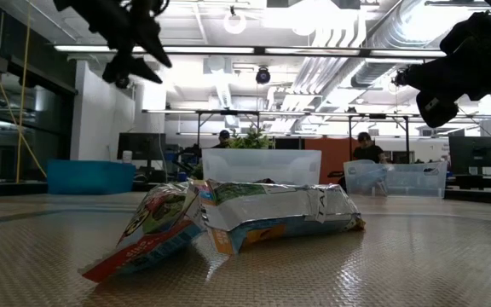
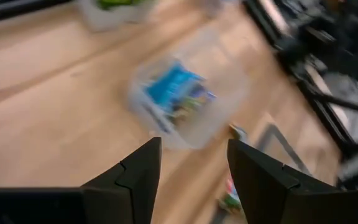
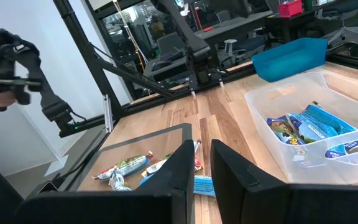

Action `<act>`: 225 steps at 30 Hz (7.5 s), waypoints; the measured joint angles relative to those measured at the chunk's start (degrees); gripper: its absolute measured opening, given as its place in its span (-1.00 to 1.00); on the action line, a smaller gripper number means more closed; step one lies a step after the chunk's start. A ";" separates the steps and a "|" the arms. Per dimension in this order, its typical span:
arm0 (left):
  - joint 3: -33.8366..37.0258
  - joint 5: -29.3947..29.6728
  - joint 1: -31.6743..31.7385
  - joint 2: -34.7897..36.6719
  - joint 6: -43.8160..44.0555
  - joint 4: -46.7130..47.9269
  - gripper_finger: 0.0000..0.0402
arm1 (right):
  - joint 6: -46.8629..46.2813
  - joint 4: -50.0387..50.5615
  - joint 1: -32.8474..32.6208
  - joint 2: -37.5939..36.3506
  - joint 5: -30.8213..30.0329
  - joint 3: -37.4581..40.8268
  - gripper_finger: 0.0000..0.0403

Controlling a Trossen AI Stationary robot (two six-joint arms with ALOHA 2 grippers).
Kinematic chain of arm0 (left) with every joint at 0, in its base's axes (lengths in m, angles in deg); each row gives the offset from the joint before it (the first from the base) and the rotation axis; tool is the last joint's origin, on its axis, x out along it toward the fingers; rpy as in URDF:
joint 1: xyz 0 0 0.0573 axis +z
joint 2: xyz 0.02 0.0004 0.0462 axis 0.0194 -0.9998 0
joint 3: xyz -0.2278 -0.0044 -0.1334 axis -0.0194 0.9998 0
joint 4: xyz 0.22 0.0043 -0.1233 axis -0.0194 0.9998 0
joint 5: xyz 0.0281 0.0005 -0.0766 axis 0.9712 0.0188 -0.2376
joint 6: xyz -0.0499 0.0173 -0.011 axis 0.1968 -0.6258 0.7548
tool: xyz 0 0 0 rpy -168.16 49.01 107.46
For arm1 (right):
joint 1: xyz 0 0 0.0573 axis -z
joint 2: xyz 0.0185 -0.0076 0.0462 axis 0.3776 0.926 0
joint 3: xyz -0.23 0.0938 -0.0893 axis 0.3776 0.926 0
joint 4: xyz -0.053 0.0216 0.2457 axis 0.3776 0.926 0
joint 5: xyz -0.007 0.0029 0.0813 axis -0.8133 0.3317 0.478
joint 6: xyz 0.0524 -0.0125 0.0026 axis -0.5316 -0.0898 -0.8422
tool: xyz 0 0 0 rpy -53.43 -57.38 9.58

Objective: Pick and place Granola Bars by type
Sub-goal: Put the orange granola bar in the blue bin

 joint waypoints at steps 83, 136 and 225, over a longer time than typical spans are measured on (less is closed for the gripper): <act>-0.57 18.08 -44.30 -38.30 -79.09 -22.24 -0.10 | 0.00 0.04 0.00 0.00 -0.02 0.00 -0.81; -4.22 24.96 -44.30 -46.58 -85.05 -24.78 0.27 | 0.00 0.05 -0.01 0.35 -0.02 0.00 -0.81; -25.02 -2.63 -37.99 -46.73 -41.52 -20.62 -0.81 | 0.00 -0.01 -0.02 0.79 0.00 0.00 -0.81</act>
